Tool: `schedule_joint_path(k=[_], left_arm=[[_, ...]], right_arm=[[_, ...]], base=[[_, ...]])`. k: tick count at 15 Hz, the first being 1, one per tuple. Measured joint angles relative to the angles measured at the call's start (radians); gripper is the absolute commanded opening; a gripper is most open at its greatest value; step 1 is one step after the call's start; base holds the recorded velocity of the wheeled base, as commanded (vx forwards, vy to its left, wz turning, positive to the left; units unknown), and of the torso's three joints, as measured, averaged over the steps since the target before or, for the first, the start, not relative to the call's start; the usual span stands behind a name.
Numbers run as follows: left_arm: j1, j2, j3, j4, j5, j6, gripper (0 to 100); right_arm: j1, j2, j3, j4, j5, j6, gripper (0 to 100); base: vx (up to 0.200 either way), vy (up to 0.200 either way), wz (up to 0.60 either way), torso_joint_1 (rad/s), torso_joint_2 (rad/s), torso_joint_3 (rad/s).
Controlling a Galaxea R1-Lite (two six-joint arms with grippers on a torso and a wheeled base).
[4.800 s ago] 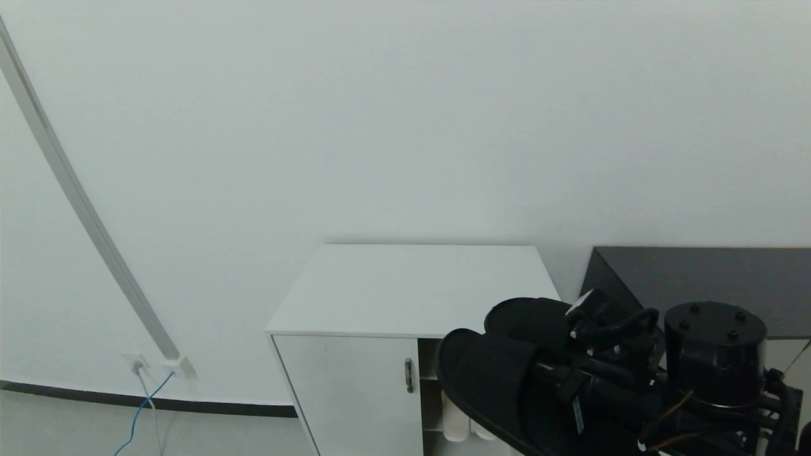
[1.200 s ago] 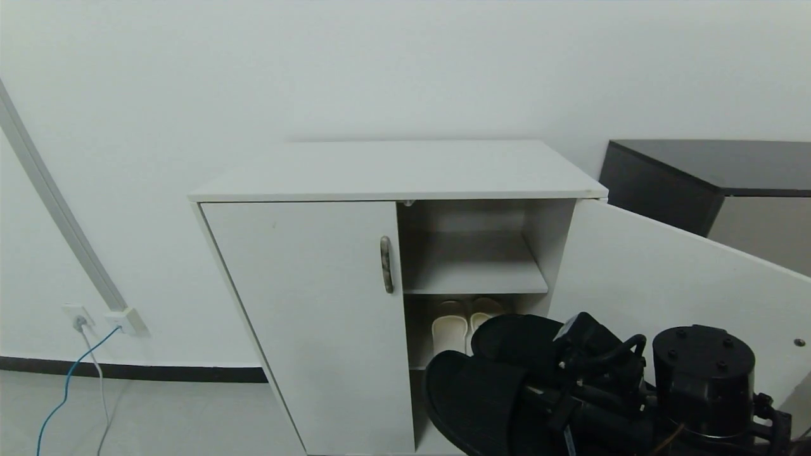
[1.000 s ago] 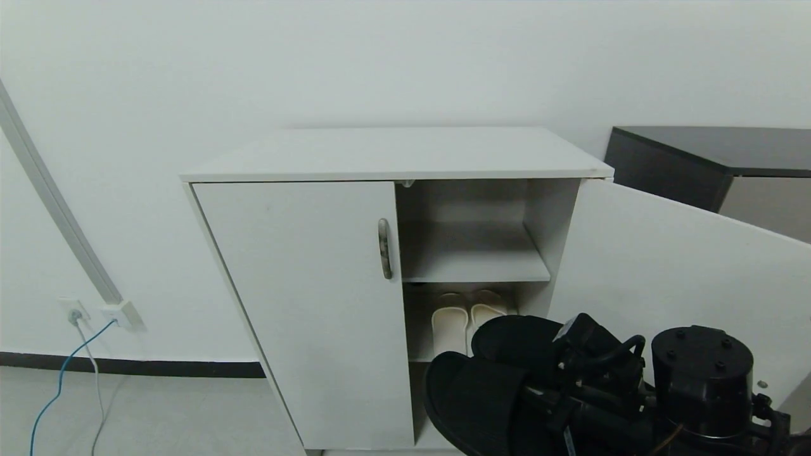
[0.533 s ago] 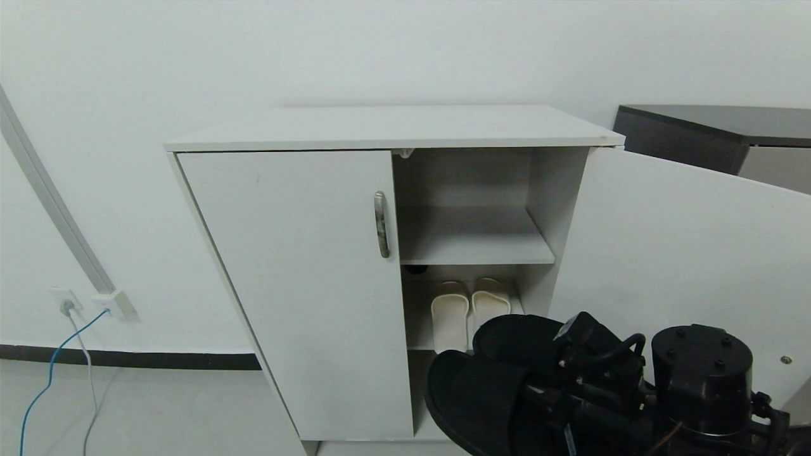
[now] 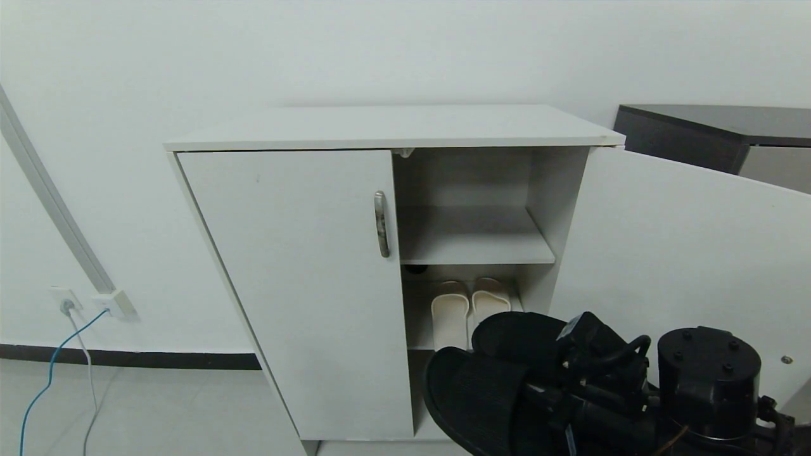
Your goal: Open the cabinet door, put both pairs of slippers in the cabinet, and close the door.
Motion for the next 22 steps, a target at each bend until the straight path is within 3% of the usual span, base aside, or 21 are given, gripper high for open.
schedule_joint_path(k=[3,8,9,13,15,19,22], left_arm=[[0.0,0.0,0.0,0.0,0.0,0.001,0],[-0.002,0.0,0.0,0.001,0.0,0.0,0],[0.0,0.0,-0.001,0.001,0.001,0.0,0],[-0.001,0.0,0.0,0.0,0.0,0.0,0],[0.0,0.0,0.0,0.0,0.0,0.0,0],[0.0,0.0,0.0,0.0,0.0,0.0,0],[0.0,0.0,0.0,0.0,0.0,0.001,0]], right_arm=[[0.0,0.002,0.004,0.0,0.0,0.0,0],[0.004,0.013,0.006,-0.011,-0.017,0.003,0],[0.008,0.016,-0.001,-0.012,-0.059,0.011,0],[0.104,0.089,-0.115,-0.009,-0.463,0.18,0],[0.164,0.156,-0.19,0.009,-0.609,0.242,0],[0.206,0.236,-0.339,0.204,-0.762,0.35,0],[0.198,0.239,-0.441,0.401,-0.801,0.414,0]], base=[[0.0,0.2,0.0,0.001,0.0,0.002],[0.0,0.0,0.0,-0.007,0.06,0.064],[0.0,0.0,0.0,0.0,0.0,0.0],[0.0,0.0,0.0,0.0,0.0,0.0],[0.0,0.0,0.0,0.0,0.0,0.0],[0.0,0.0,0.0,0.0,0.0,0.0],[0.0,0.0,0.0,0.0,0.0,0.0]])
